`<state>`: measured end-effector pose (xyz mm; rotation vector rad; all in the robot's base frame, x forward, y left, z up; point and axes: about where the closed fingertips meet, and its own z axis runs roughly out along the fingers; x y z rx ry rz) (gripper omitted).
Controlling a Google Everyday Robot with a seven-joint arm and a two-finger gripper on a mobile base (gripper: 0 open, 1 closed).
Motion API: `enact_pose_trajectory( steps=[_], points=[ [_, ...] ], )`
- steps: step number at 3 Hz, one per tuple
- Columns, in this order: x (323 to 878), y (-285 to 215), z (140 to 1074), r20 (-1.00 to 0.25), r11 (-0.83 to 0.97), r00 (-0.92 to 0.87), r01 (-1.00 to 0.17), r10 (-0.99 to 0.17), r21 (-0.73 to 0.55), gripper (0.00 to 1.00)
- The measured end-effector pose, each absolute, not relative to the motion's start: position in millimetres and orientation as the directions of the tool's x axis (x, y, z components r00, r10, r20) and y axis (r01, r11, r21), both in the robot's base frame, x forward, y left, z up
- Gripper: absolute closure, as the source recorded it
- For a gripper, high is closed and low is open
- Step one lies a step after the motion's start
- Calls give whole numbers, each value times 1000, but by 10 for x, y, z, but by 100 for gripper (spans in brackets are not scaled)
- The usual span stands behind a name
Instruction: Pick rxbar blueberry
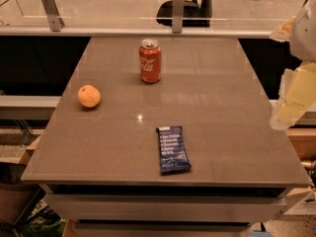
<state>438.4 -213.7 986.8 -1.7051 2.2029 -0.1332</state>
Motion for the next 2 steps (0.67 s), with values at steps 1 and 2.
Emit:
enact_pose_trajectory(
  steps=[1,2],
  points=[
    [4384,-2137,9868,-216,271,-214,-920,-953,-284,0],
    [4377,-2126,9903,-223,285,-225,-914,-949,-290,0]
  ],
)
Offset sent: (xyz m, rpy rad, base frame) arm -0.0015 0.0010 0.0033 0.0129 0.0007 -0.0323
